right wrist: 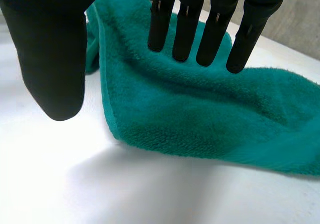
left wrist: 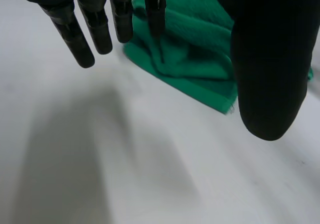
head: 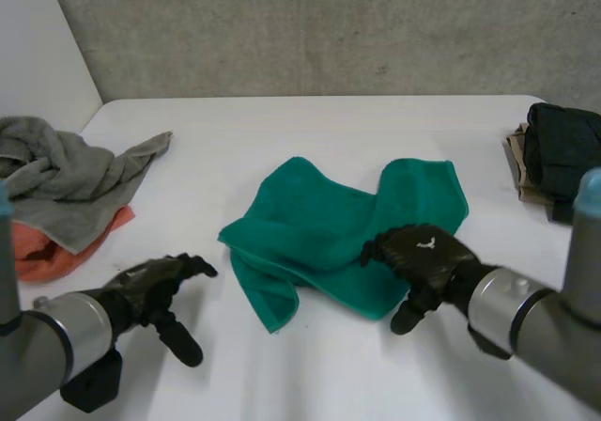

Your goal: Fold the laundry.

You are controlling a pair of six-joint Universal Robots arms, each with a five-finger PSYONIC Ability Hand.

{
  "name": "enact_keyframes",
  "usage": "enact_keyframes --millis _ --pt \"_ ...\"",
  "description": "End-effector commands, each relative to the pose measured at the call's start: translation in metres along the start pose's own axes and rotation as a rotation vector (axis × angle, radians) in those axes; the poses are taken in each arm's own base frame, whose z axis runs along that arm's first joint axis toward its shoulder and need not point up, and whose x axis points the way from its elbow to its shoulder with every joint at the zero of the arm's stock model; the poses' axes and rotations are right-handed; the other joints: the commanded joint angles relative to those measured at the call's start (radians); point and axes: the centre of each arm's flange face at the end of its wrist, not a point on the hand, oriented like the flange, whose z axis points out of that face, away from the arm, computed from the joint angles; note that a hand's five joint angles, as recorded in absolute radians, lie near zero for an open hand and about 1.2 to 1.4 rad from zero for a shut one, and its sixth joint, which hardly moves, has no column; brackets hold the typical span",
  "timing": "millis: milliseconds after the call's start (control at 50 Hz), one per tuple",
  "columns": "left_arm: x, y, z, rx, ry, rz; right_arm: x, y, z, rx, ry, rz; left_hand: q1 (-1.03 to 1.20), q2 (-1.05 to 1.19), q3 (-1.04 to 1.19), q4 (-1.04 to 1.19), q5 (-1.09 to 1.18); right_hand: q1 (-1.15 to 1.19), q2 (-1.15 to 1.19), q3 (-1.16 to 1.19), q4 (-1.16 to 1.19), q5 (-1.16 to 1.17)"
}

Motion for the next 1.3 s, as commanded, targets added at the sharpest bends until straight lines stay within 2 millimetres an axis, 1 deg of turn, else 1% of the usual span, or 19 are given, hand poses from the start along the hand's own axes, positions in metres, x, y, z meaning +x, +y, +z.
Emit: enact_keyframes --millis 20,100,180,280,320,340,360,440,620,700,760,800,880,1000,1100,1160,1240,1260,1300 --pt "0.005 0.002 0.022 0.008 0.012 0.012 -0.011 0.025 0.025 0.001 0.052 -0.041 0.018 0.023 0.022 0.017 0.017 0.164 0.166 0.159 0.158 0.154" --pt "0.007 0.0 0.029 0.038 0.006 0.03 -0.014 0.03 0.036 0.004 0.047 -0.055 -0.017 -0.012 -0.013 -0.018 -0.019 0.213 0.216 0.209 0.208 0.204" --pt "0.015 -0.002 0.034 0.072 0.023 0.064 -0.015 0.031 0.045 0.032 0.05 -0.072 -0.023 -0.018 -0.019 -0.024 -0.024 0.216 0.219 0.212 0.211 0.207" --pt "0.028 -0.004 0.044 0.12 0.034 0.129 -0.016 0.032 0.054 0.045 0.066 -0.091 -0.032 -0.027 -0.028 -0.033 -0.033 0.337 0.339 0.332 0.331 0.327" --pt "0.031 -0.004 0.047 0.124 0.032 0.149 -0.015 0.033 0.055 0.041 0.075 -0.095 -0.032 -0.027 -0.028 -0.033 -0.033 0.497 0.5 0.493 0.492 0.488" --pt "0.034 -0.003 0.049 0.123 0.031 0.16 -0.014 0.032 0.055 0.039 0.081 -0.098 -0.035 -0.03 -0.03 -0.036 -0.036 0.649 0.652 0.645 0.644 0.64" --pt "0.037 -0.002 0.052 0.123 0.027 0.178 -0.011 0.031 0.055 0.045 0.096 -0.099 -0.035 -0.03 -0.031 -0.036 -0.036 0.898 0.901 0.894 0.893 0.889" --pt "0.043 -0.001 0.062 0.122 0.01 0.216 -0.006 0.023 0.05 0.074 0.117 -0.1 -0.035 -0.03 -0.031 -0.036 -0.036 0.901 0.904 0.896 0.895 0.891" --pt "0.061 -0.006 0.079 0.157 0.025 0.283 -0.004 0.011 0.037 0.104 0.108 -0.095 -0.005 0.0 -0.001 -0.007 -0.007 0.901 0.904 0.896 0.895 0.891" --pt "0.068 -0.008 0.086 0.167 0.035 0.317 0.003 0.005 0.032 0.11 0.13 -0.082 0.018 0.023 0.022 0.017 0.017 0.901 0.904 0.896 0.895 0.891" --pt "0.073 -0.008 0.092 0.176 0.043 0.351 0.015 -0.003 0.03 0.135 0.164 -0.064 0.056 0.061 0.06 0.055 0.055 0.901 0.904 0.896 0.895 0.891" --pt "0.074 -0.009 0.097 0.18 0.04 0.37 0.025 -0.009 0.029 0.157 0.195 -0.046 0.1 0.105 0.104 0.099 0.099 0.901 0.904 0.896 0.895 0.891" --pt "0.076 -0.009 0.106 0.197 0.029 0.401 0.038 -0.016 0.028 0.177 0.228 -0.029 0.2 0.205 0.204 0.199 0.198 0.901 0.904 0.896 0.895 0.891" --pt "0.076 -0.009 0.119 0.247 0.003 0.453 0.045 -0.016 0.029 0.176 0.236 -0.024 0.429 0.434 0.433 0.428 0.427 0.901 0.904 0.896 0.895 0.891" --pt "0.077 -0.006 0.129 0.298 -0.023 0.514 0.047 -0.018 0.029 0.186 0.244 -0.028 0.719 0.724 0.723 0.718 0.718 0.901 0.904 0.896 0.895 0.891" --pt "0.077 -0.006 0.13 0.317 -0.034 0.536 0.051 -0.02 0.029 0.186 0.253 -0.025 0.79 0.795 0.794 0.789 0.788 0.901 0.904 0.896 0.895 0.891" --pt "0.075 -0.007 0.133 0.349 -0.055 0.556 0.059 -0.026 0.027 0.206 0.271 -0.027 1.028 1.033 1.032 1.026 1.026 0.901 0.904 0.896 0.895 0.891" --pt "0.073 -0.01 0.133 0.361 -0.067 0.557 0.062 -0.03 0.026 0.213 0.28 -0.027 1.132 1.138 1.137 1.131 1.131 0.901 0.904 0.896 0.895 0.891" --pt "0.07 -0.014 0.133 0.365 -0.079 0.555 0.064 -0.034 0.024 0.219 0.285 -0.03 1.133 1.139 1.138 1.132 1.132 0.901 0.904 0.896 0.895 0.891"
